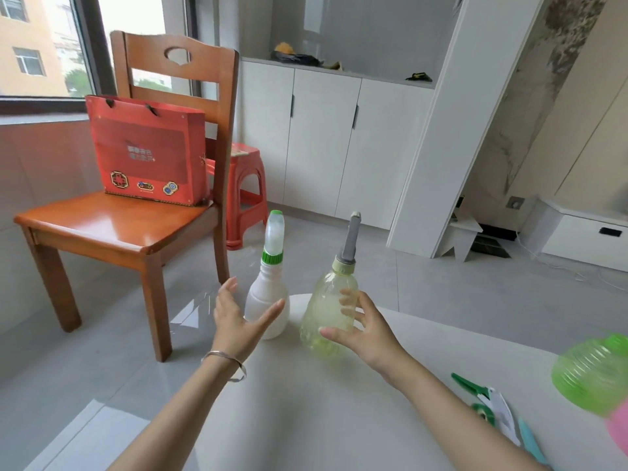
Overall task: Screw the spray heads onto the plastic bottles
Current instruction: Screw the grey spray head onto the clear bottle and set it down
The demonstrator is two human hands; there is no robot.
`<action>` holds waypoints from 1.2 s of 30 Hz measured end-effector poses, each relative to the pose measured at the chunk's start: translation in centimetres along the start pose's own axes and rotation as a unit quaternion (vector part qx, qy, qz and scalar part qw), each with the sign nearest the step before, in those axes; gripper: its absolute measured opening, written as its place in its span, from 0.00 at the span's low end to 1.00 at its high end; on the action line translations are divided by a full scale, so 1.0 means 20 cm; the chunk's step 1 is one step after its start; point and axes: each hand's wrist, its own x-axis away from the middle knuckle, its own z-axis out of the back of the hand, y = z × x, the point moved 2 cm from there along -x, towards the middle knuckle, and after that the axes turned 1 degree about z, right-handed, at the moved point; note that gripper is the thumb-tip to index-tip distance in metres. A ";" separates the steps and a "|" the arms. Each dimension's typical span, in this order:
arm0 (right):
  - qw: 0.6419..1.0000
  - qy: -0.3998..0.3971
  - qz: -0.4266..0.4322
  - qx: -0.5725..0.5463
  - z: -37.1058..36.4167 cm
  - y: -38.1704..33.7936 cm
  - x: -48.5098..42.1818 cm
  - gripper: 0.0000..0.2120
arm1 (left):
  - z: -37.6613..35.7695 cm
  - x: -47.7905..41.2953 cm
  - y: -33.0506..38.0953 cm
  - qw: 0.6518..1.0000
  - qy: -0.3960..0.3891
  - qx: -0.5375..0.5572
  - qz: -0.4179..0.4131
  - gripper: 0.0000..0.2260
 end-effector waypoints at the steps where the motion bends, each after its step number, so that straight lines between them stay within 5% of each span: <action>1: 1.000 0.001 -0.002 0.001 -0.01 0.03 -0.02 0.34 | -0.01 -0.02 -0.03 1.000 -0.011 0.004 -0.001 0.41; 16: 1.000 0.000 0.002 0.006 -0.08 0.19 -0.13 0.35 | -0.10 -0.16 -0.09 0.996 -0.073 0.037 -0.046 0.27; 36: 1.000 -0.002 0.021 -0.013 -0.11 0.22 -0.13 0.33 | -0.14 -0.11 -0.11 0.993 -0.104 0.038 -0.037 0.27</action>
